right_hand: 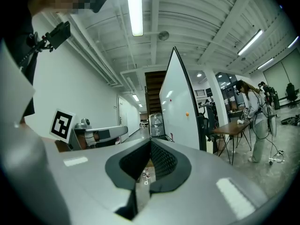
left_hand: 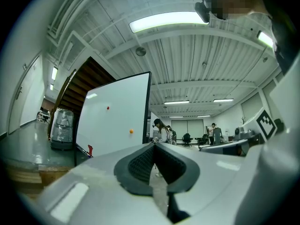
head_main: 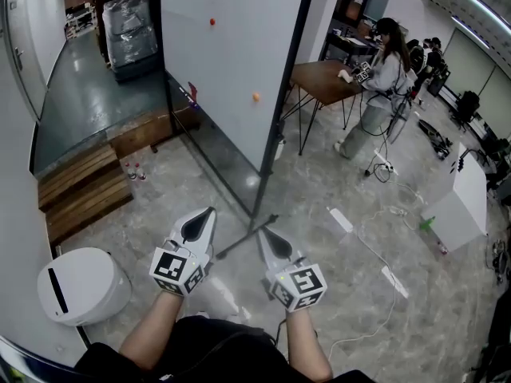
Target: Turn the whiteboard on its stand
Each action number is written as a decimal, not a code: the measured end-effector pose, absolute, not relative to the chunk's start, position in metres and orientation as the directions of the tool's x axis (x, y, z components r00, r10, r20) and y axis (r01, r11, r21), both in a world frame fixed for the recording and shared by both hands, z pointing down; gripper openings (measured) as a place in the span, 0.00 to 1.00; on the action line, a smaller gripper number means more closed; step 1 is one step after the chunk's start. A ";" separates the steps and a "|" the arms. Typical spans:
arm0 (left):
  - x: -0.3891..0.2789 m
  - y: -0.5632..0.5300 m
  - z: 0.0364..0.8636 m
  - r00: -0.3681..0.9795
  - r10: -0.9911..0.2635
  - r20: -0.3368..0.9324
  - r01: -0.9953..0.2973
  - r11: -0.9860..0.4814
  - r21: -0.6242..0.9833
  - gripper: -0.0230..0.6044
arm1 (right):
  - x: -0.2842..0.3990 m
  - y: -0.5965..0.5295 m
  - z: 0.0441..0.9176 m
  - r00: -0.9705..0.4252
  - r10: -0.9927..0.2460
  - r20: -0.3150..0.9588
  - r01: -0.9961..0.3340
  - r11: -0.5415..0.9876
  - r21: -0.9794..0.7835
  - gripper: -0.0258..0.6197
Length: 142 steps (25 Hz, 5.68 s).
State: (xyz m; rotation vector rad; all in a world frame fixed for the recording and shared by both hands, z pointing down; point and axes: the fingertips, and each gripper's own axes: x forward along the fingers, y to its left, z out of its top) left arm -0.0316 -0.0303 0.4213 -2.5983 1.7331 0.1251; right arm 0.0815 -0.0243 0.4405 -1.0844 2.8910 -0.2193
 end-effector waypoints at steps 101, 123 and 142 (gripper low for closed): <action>-0.020 -0.286 0.424 0.664 -0.745 -0.072 -0.746 -0.666 0.016 0.04 | 0.084 -0.313 0.431 -0.523 -0.852 0.011 -0.852 0.523 -0.033 0.05; 0.024 -0.321 0.432 0.663 -0.747 -0.044 -0.747 -0.665 0.026 0.04 | 0.064 -0.394 0.447 -0.662 -0.746 0.063 -0.744 0.665 0.063 0.47; -0.007 -0.310 0.429 0.598 -0.801 -0.021 -0.802 -0.598 0.009 0.04 | 0.036 -0.414 0.450 -0.713 -0.696 0.090 -0.695 0.718 0.042 0.34</action>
